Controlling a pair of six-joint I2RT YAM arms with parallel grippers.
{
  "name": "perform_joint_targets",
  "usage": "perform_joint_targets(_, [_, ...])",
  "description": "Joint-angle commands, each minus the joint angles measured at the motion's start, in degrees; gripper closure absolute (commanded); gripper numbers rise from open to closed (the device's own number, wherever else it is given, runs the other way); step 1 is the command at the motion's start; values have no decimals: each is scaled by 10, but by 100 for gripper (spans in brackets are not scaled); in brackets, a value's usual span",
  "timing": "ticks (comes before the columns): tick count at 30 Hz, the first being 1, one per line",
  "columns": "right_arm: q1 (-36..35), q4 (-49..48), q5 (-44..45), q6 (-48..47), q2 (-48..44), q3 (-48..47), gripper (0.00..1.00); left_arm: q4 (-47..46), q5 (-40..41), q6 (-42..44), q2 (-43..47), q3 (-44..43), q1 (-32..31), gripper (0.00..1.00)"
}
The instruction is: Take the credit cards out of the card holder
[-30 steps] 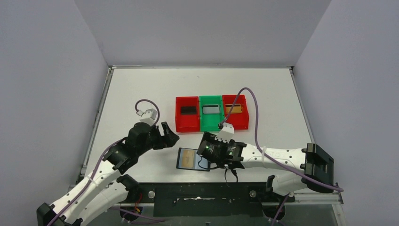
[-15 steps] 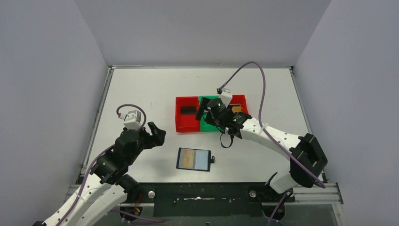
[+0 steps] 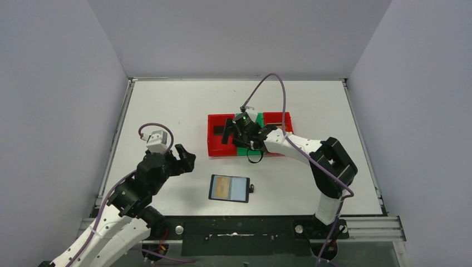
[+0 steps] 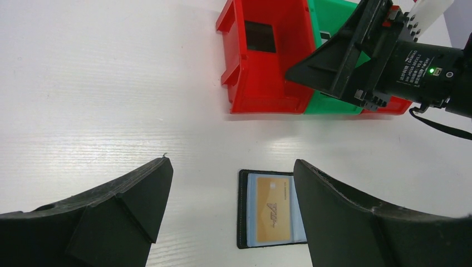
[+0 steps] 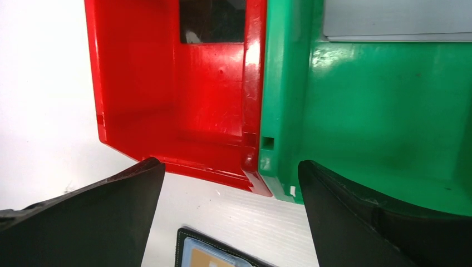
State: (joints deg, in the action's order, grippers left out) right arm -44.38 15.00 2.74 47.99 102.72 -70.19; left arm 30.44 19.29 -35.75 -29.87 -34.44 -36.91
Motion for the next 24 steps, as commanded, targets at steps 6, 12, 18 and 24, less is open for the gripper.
perform_joint_targets(6, [-15, -63, -67, -32, -4, -34, 6, -17, 4, 6, -1, -6, 2, 19])
perform_joint_targets(12, [-18, -49, -38, -31, -18, -28, 6, -18, -3, 8, -13, -5, 2, 19])
perform_joint_targets(18, [-71, 46, 127, -16, -81, -13, 8, -19, -10, 6, -23, -5, 2, 19])
perform_joint_targets(24, [-162, 51, 192, 114, -137, 76, 20, -18, -17, 3, -36, -5, 2, 19])
